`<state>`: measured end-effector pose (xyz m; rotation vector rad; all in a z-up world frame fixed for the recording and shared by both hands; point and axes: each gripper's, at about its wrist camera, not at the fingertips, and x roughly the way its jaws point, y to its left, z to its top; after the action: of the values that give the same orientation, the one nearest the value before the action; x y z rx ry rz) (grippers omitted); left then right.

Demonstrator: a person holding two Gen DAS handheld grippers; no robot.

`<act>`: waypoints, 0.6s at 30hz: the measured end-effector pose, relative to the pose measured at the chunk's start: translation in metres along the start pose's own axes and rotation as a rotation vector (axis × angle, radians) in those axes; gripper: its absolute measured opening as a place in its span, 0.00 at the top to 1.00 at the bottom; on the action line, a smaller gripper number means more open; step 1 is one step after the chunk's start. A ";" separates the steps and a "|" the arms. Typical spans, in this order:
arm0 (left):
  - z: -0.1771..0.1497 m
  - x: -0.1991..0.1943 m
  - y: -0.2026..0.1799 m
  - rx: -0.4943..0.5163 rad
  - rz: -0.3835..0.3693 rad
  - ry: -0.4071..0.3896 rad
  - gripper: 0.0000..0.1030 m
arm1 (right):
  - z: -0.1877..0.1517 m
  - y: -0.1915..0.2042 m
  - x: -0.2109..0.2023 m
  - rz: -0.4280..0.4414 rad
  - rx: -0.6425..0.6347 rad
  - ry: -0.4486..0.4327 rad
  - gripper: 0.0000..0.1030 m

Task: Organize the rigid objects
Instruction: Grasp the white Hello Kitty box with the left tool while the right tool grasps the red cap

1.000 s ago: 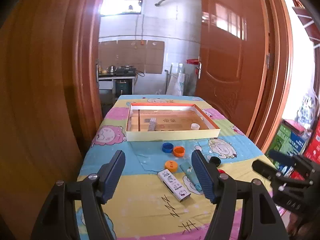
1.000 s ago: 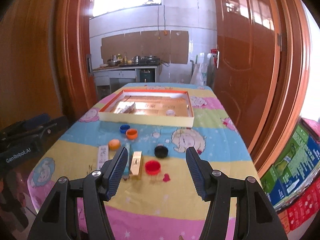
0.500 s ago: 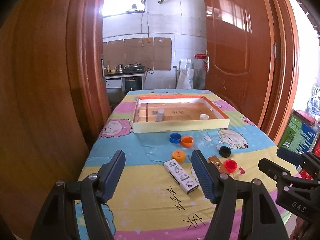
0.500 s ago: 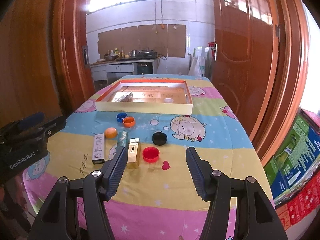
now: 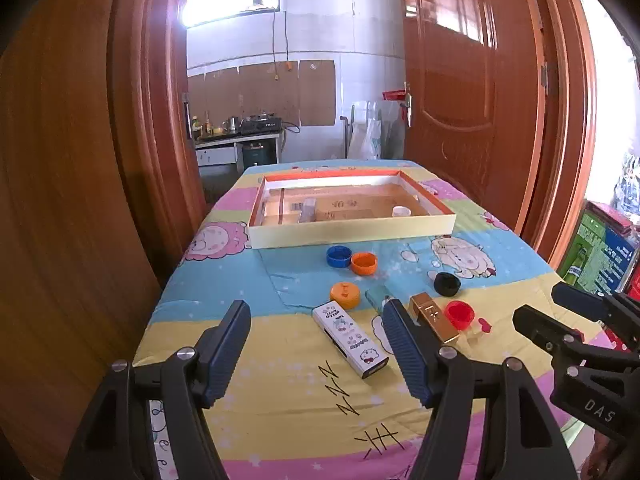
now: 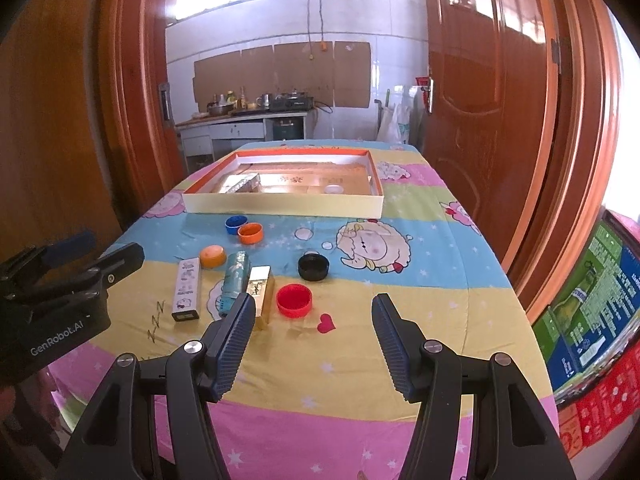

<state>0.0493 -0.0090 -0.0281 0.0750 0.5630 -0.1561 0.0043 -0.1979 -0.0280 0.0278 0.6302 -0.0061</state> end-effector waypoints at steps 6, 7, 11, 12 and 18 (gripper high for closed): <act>-0.006 0.018 -0.004 0.002 -0.025 0.062 0.33 | -0.006 -0.008 0.016 -0.013 0.016 0.036 0.39; -0.006 0.023 -0.005 0.004 -0.030 0.078 0.33 | -0.007 -0.010 0.019 -0.014 0.018 0.042 0.39; -0.010 0.041 -0.012 0.017 -0.043 0.151 0.33 | -0.009 -0.016 0.028 -0.013 0.028 0.058 0.39; -0.011 0.045 -0.012 0.015 -0.043 0.164 0.33 | -0.010 -0.017 0.030 -0.013 0.031 0.061 0.39; -0.012 0.069 -0.016 0.018 -0.020 0.230 0.34 | -0.012 -0.025 0.044 -0.002 0.046 0.090 0.39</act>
<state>0.0979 -0.0326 -0.0754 0.1059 0.7917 -0.1734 0.0325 -0.2225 -0.0642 0.0718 0.7203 -0.0217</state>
